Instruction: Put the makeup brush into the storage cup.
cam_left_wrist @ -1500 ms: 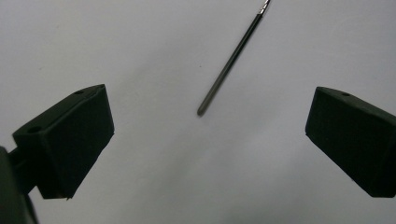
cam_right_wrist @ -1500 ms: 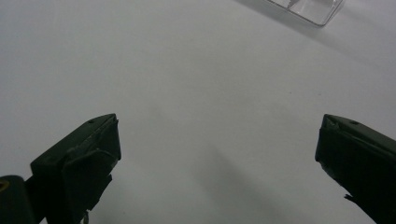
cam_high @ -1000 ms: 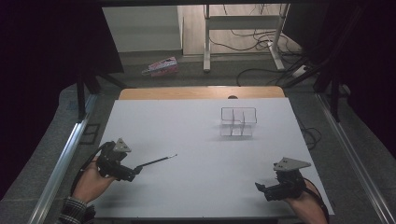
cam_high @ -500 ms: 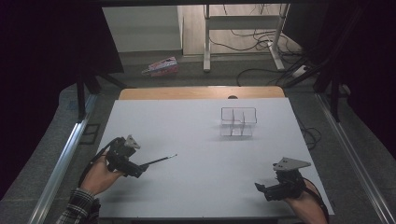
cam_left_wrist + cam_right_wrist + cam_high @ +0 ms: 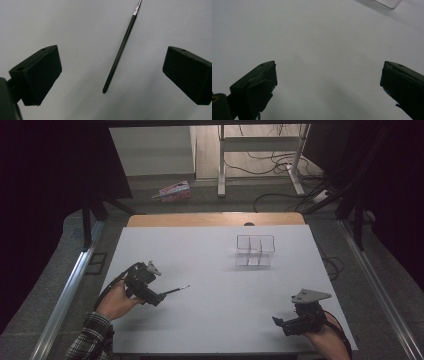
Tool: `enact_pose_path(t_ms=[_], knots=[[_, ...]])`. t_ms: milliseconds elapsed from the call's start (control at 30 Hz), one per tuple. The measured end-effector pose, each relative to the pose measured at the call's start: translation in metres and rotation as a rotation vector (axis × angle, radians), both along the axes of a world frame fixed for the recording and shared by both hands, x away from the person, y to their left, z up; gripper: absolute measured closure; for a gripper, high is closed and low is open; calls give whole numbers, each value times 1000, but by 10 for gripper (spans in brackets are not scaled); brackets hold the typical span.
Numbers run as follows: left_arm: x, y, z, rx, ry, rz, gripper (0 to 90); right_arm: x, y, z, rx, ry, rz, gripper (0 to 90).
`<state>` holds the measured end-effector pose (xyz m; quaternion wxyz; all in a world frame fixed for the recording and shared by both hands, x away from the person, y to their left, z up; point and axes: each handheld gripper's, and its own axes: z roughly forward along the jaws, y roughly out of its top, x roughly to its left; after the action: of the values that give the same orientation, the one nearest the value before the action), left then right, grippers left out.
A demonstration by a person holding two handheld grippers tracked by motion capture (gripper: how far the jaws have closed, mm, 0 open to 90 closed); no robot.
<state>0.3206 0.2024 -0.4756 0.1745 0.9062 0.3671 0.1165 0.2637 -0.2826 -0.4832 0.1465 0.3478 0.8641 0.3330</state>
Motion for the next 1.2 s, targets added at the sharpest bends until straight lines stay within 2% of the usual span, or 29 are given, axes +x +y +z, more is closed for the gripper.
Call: enact_pose_path(t_ms=[400, 500, 567, 700, 900, 1067, 1133, 1200], knots=[[16, -4, -2, 19, 45, -19, 34, 0, 0, -1, -6, 8, 5, 9], [17, -4, -4, 36, 51, -28, 63, 0, 1, -1, -11, 10, 7, 10], [18, -6, -8, 67, 55, -32, 74, 0, 1, -1, -13, 10, 7, 10], [19, -6, -13, 81, 60, -33, 97, 0, 1, -1, -11, 12, 6, 10], [19, -2, -28, 71, 86, -21, 170, 0, 1, -2, -17, 16, 10, 11], [19, 2, -33, 62, 102, -21, 221, 0, 1, -2, -24, 17, 13, 12], [20, 2, -35, 61, 113, -26, 276, 0, 1, -3, -26, 18, 14, 12], [22, 1, -38, 60, 141, -43, 327, 0, 2, -3, -26, 19, 14, 12]])
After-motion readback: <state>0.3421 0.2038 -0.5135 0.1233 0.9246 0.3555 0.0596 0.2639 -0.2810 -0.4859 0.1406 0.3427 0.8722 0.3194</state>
